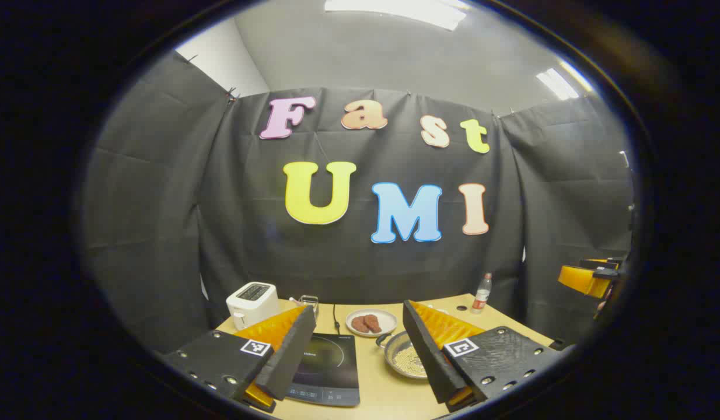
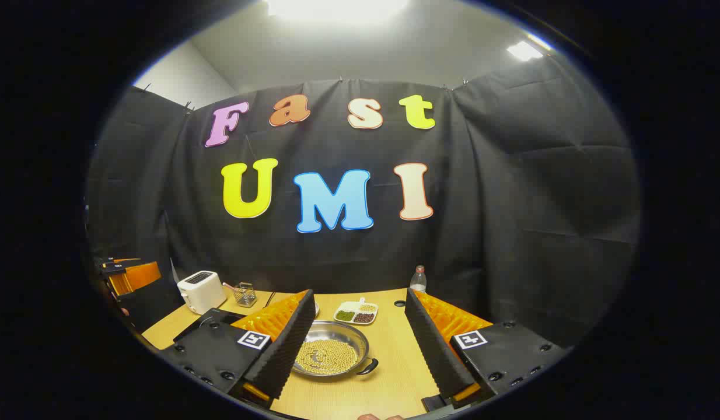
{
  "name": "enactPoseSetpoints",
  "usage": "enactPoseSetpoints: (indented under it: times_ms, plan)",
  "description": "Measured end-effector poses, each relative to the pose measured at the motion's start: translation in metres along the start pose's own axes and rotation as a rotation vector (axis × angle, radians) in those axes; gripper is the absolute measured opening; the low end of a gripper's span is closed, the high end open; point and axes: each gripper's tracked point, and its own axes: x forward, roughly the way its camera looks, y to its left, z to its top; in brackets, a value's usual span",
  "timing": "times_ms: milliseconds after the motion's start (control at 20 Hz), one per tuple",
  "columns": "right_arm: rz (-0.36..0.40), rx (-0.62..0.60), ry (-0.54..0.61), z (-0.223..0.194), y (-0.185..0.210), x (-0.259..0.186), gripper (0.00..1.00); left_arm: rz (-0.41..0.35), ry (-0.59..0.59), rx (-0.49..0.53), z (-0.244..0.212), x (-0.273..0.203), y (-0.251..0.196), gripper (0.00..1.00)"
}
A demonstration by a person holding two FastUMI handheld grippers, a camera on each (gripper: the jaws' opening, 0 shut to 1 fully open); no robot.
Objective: First push the handle of the pot to place it horizontally, then grasp the pot with both hands and set it on the induction cooktop.
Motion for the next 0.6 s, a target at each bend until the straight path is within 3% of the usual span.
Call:
enactPoseSetpoints:
  times_ms: [600]
  plan:
    - [-0.026,0.041,0.031,-0.006,0.004,0.001,0.98,-0.019,0.017,0.054,-0.014,0.010,0.008,0.91]
